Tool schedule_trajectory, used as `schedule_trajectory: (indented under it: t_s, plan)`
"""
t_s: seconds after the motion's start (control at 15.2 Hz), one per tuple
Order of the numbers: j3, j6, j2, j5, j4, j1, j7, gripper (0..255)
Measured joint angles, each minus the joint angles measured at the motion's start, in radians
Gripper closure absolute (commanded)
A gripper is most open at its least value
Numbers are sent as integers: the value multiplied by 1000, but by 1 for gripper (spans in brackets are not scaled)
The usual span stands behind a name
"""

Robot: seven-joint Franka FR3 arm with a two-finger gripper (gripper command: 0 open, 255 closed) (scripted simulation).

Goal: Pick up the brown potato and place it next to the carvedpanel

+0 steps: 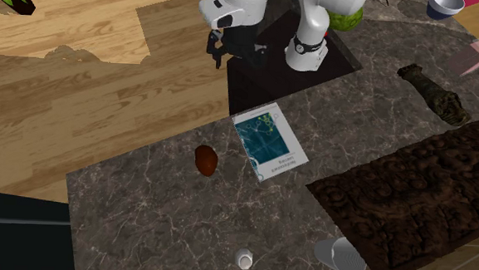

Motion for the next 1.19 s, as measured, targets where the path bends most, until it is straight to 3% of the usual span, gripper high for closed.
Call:
schedule_trajectory:
  t_s: [0.66,1.19]
  plan:
    - [18,296,352,-146,96,31,-177,0]
    - [25,452,649,-313,275,58,-259,0]
